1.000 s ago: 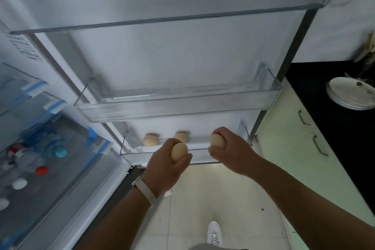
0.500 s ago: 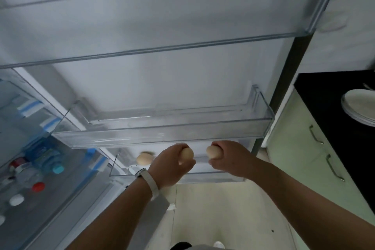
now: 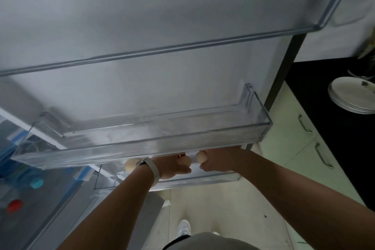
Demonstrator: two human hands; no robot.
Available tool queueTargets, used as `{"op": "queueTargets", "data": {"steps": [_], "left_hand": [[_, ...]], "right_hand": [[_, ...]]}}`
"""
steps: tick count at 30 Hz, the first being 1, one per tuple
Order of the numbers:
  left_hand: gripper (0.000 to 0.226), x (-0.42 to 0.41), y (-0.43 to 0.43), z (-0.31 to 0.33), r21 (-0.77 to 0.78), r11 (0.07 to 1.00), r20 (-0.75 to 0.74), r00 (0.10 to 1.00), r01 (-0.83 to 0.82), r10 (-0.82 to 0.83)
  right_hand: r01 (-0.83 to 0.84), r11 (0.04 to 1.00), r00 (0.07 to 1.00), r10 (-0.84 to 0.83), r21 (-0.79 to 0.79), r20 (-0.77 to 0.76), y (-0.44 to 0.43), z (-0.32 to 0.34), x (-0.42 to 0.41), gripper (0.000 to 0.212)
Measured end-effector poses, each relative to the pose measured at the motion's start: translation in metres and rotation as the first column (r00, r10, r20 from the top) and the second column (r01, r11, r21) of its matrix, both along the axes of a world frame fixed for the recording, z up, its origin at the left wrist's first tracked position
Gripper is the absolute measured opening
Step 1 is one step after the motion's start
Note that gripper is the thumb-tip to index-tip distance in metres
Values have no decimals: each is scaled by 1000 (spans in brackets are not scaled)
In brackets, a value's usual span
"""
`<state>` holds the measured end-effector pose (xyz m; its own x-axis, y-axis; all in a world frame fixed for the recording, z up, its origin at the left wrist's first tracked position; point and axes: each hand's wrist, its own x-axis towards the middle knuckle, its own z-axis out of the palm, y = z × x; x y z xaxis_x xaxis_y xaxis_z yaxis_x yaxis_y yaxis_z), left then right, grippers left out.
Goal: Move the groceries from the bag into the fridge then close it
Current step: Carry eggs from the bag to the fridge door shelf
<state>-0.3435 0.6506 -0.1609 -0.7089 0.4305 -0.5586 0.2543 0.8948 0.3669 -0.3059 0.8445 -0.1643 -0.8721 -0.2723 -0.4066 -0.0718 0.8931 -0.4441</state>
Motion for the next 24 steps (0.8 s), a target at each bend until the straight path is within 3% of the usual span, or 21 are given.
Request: {"op": "queueTargets", "data": {"steps": [5, 9, 11, 18, 24], "left_hand": [[32, -4, 7, -9, -39, 997, 20, 997, 69, -69], [34, -5, 11, -10, -52, 993, 25, 994, 104, -103], [36, -5, 10, -12, -31, 995, 15, 996, 90, -89], [45, -4, 8, -14, 107, 987, -3, 993, 121, -121], [46, -2, 10, -9, 51, 987, -77, 986, 152, -148]], "right_hand": [[-44, 999, 995, 42, 22, 92, -6, -8, -7, 24], [-90, 996, 987, 92, -24, 129, -9, -23, -13, 13], [-99, 995, 989, 101, -27, 110, -8, -29, -16, 9], [-111, 992, 994, 110, 59, 21, -8, -39, -17, 35], [-122, 987, 990, 129, 104, -61, -7, -41, -15, 39]]}}
